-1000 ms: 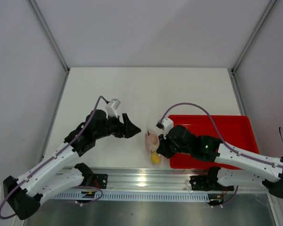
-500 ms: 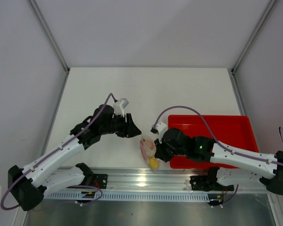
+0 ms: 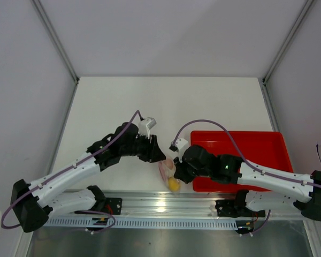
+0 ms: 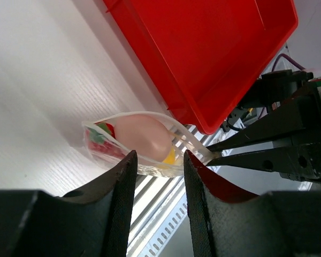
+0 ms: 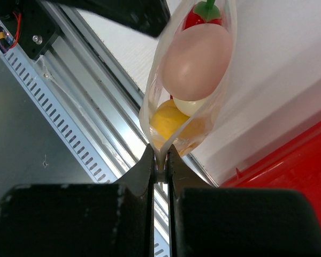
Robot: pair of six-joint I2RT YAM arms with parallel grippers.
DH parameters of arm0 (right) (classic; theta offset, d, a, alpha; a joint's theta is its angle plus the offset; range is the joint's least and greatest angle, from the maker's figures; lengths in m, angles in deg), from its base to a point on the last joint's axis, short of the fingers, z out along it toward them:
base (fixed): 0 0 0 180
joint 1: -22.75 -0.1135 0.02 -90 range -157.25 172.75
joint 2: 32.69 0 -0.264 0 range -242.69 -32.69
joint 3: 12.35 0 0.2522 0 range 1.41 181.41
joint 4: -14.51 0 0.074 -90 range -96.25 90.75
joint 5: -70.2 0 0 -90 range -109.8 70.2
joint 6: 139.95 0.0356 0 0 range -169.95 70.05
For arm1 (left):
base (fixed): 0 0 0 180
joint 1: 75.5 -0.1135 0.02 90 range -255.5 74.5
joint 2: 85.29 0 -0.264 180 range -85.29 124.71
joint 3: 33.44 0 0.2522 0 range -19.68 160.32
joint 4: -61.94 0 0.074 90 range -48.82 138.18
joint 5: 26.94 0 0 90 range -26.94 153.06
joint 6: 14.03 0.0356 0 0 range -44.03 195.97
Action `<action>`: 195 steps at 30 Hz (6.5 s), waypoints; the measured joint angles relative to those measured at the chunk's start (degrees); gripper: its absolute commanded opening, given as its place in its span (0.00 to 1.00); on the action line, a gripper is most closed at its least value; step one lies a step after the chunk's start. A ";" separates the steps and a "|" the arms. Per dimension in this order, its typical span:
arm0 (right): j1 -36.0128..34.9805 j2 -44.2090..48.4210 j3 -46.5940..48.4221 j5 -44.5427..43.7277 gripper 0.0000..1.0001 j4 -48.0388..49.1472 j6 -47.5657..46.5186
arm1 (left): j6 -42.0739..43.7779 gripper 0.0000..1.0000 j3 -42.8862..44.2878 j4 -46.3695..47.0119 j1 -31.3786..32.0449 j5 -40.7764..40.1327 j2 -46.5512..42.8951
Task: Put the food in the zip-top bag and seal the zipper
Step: Zip the zipper food storage bag at the center of the board.
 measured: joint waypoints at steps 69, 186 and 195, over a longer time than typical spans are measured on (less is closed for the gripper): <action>0.22 5.73 7.72 41.31 0.00 2.10 0.17 | 20.15 0.86 -4.81 8.59 8.15 26.93 -16.57; 6.16 18.03 -3.08 22.99 0.43 19.26 5.60 | 9.33 0.01 -3.13 14.01 12.22 14.27 -16.92; 4.46 18.01 -5.01 23.39 0.00 22.93 5.60 | 7.69 0.01 -3.13 15.85 12.22 14.75 -16.76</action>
